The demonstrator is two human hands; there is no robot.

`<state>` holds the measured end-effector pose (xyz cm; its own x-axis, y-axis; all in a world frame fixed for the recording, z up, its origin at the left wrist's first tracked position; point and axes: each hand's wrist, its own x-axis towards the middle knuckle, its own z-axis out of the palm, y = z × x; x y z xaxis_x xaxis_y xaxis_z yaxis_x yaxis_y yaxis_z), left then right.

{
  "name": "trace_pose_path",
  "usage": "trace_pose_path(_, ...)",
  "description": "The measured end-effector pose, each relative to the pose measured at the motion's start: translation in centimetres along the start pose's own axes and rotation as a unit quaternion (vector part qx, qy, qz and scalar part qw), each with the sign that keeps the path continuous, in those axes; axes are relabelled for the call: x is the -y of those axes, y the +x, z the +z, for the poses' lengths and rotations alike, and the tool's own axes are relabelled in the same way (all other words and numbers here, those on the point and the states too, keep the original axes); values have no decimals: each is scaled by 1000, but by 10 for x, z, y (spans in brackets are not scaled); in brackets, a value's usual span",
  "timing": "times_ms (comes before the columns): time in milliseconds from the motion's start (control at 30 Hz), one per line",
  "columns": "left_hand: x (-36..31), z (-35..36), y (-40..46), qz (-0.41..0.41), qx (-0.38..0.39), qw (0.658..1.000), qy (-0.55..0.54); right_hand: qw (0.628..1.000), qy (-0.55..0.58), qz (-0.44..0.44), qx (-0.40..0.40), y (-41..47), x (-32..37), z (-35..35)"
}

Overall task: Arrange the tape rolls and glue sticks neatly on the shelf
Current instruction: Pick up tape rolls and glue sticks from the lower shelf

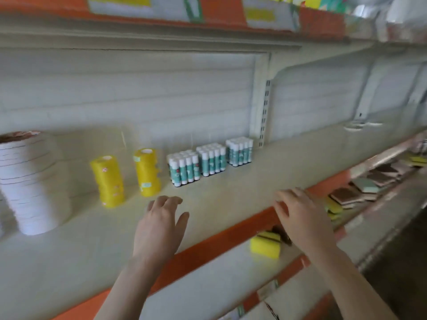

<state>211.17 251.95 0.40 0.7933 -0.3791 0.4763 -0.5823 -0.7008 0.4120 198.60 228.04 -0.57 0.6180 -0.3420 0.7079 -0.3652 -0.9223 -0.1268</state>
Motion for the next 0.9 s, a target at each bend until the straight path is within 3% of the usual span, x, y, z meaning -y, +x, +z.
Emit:
trace_pose_path(400, -293, 187, 70, 44, 22, 997, -57, 992, -55, 78, 86, 33, -333, -19)
trace_pose_path(600, -383, 259, 116, 55, 26, 997, -57, 989, -21, 110, 97, 68, -450, -12)
trace_pose_path(900, -490, 389, 209, 69, 28, 994, -79, 991, -13, 102, 82, 156, -607, 69)
